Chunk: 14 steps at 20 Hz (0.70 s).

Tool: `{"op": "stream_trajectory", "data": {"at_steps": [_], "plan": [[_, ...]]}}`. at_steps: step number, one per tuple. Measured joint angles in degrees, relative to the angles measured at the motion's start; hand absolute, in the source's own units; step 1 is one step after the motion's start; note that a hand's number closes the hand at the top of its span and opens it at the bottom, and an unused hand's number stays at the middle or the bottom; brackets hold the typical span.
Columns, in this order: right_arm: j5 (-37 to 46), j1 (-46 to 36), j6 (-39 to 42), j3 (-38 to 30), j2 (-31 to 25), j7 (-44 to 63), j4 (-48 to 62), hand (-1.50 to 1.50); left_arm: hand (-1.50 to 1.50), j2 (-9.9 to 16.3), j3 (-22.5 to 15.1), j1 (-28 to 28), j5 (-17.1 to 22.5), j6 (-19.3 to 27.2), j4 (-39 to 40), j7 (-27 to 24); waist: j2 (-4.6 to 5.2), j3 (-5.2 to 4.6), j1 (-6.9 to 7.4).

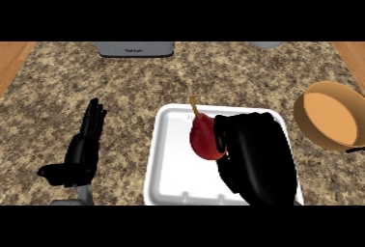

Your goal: Pick the pear from the tray and place it in the pot

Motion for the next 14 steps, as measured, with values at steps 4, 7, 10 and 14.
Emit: {"op": "stream_trajectory", "data": {"at_steps": [4, 7, 10, 14], "plan": [[3.0, -2.8, 2.9, -1.7, 0.3, 4.7, -3.1, 1.5, 0.0, 0.2, 0.2, -0.1, 0.1, -0.3, -0.4, 0.3, 0.06, 0.0, 0.23], [3.7, -4.5, 4.7, -5.3, -0.1, 5.7, -4.4, 1.5, 0.0, 0.1, -0.4, 1.0, -0.1, 0.0, -2.3, 0.9, 0.09, 0.01, 0.36], [3.2, -4.5, 4.5, -10.1, -1.7, 4.8, -4.8, 1.5, 0.0, 0.2, 0.2, 0.2, 0.0, -0.2, -1.2, 0.4, 0.15, 0.01, 0.35], [-0.2, -5.3, 5.0, -18.9, -5.4, 1.5, -4.5, 1.5, 0.0, 0.6, 0.9, -0.4, 0.3, -0.5, -1.0, 0.9, 0.2, 0.02, 0.36]]}}
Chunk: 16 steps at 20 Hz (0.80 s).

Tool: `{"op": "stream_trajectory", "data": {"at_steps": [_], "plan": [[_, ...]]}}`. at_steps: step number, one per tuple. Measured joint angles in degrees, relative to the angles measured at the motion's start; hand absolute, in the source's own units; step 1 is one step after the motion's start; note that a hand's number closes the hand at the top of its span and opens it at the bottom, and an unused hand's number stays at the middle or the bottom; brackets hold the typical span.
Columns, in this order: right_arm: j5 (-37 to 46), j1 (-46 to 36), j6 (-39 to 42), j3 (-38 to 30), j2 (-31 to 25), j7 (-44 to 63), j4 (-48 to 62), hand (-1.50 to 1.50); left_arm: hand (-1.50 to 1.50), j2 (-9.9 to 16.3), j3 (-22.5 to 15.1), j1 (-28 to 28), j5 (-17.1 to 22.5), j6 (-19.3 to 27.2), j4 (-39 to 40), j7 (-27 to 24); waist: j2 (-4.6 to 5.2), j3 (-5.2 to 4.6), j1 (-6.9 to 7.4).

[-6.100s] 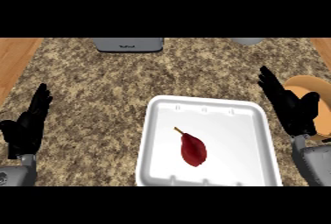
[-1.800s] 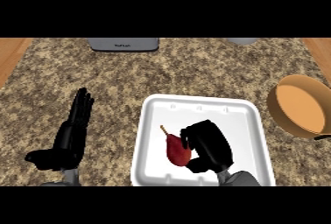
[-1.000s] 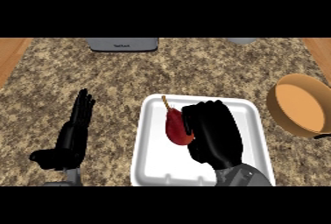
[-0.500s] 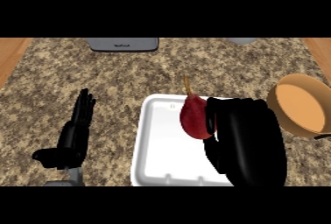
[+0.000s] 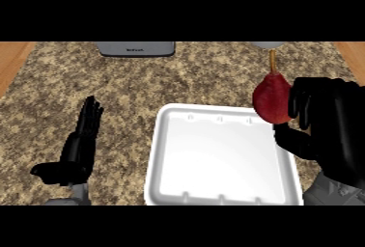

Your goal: Pick the pear from the tray and place it in the pot

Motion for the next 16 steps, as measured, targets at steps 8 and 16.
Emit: {"op": "stream_trajectory", "data": {"at_steps": [8, 16], "plan": [[-8.3, 0.2, -2.4, -16.3, -8.6, -9.3, 6.6, 1.5, 0.0, -0.5, -1.0, 1.0, -0.8, 0.1, -1.9, 1.0, 0.02, 0.02, 0.1], [-15.0, -0.5, -8.3, -27.2, -16.2, -20.8, 22.8, 1.5, 0.0, -0.5, -0.1, -0.5, -0.4, -0.4, -0.3, 0.6, 0.1, 0.02, 0.23]]}}
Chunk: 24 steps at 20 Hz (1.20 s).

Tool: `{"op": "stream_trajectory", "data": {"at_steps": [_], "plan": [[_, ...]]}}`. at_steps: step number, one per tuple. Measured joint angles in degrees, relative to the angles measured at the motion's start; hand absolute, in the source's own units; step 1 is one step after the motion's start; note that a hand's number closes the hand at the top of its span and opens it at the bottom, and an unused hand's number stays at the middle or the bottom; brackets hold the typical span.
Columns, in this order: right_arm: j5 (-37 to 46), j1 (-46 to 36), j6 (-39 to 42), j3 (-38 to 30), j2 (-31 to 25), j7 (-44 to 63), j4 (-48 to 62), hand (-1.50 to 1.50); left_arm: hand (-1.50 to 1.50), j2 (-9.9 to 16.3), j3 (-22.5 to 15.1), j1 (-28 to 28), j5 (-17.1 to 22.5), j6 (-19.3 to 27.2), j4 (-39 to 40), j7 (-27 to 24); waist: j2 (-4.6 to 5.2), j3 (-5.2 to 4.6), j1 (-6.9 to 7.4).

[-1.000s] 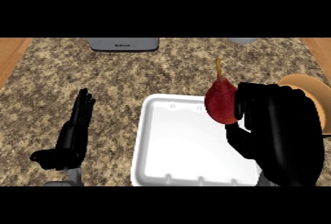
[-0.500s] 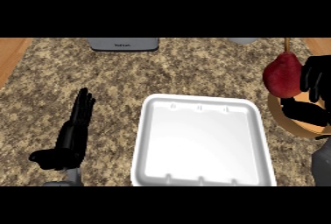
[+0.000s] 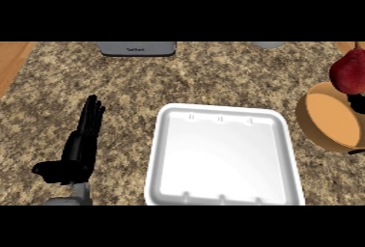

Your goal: Pick the pear from the tray and place it in the pot

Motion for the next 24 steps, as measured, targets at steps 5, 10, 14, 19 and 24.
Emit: {"op": "stream_trajectory", "data": {"at_steps": [5, 10, 14, 19, 24], "plan": [[-2.5, -1.2, -2.3, -2.6, -3.0, -6.1, 12.4, 1.5, 0.0, 0.3, 0.1, 0.7, 0.6, -0.7, -1.4, 0.9, 0.05, 0.01, 0.27], [-2.6, -1.3, -4.6, -4.1, -4.9, -9.3, 23.7, 1.5, 0.0, -0.2, -0.1, -0.8, -0.1, 0.1, -0.1, 0.9, 0.1, 0.01, 0.25], [-1.4, -2.2, -4.6, -5.3, -6.2, -7.1, 32.2, -1.5, 0.0, -0.2, -0.2, 0.6, 0.0, -0.5, -0.1, -0.4, 0.15, 0.01, 0.53], [-5.4, -3.7, -5.3, -7.2, -5.9, -12.2, 39.9, -1.5, 0.0, -0.2, -0.7, 3.1, 0.2, -0.9, -1.8, -1.0, 0.08, 0.04, 0.52], [-15.4, -6.3, -8.3, -14.5, -3.5, -18.3, 40.6, -1.5, 0.0, 0.1, -0.3, 3.4, 0.2, -1.2, -1.2, -1.9, -0.01, 0.11, 0.19]]}}
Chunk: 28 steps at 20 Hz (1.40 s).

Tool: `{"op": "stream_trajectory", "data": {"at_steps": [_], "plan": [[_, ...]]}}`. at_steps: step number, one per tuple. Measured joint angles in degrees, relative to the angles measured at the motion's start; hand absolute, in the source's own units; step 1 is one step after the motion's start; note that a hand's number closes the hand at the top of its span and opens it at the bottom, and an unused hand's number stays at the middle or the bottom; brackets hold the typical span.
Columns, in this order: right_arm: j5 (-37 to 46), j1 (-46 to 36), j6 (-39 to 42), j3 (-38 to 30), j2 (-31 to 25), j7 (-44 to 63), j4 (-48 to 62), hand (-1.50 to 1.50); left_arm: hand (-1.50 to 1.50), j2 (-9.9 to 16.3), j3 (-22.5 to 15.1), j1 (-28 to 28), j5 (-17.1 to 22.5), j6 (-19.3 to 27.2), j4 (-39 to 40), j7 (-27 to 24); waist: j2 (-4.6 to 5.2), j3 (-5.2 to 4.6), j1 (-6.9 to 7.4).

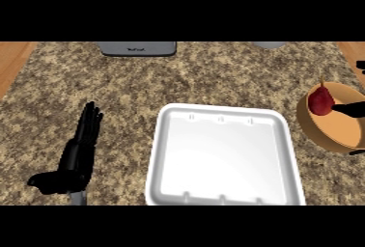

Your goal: Pick the pear from the tray and place it in the pot

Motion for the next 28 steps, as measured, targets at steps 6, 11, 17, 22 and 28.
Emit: {"op": "stream_trajectory", "data": {"at_steps": [6, 11, 17, 22, 28], "plan": [[-12.7, -1.8, -0.9, -10.1, 0.3, -4.9, 2.0, -1.5, 0.0, -0.2, 0.3, -0.5, -0.2, 0.6, 0.1, 0.3, -0.04, -0.03, -0.35], [-19.1, -3.2, -0.4, -14.9, -4.7, -7.5, 8.4, -1.5, 0.0, -0.1, 0.8, -2.1, 0.0, 0.3, 1.6, 0.4, 0.07, -0.07, -0.11], [-24.6, -1.7, 1.2, -18.7, -12.2, -15.6, 17.8, -1.5, 0.0, -0.4, 0.7, -2.9, -0.4, 0.7, 1.4, 1.2, 0.14, -0.04, 0.07], [-27.5, -0.3, 3.1, -20.1, -18.5, -22.2, 25.9, -1.5, 0.0, -0.1, 1.0, -3.5, -0.3, 0.3, 1.5, 1.5, 0.21, -0.02, 0.21], [-29.3, 0.7, 4.2, -20.3, -24.3, -28.2, 34.7, -1.5, 0.0, -0.7, 0.5, -2.8, -0.4, 0.0, 1.7, 0.8, 0.32, 0.02, 0.56]]}}
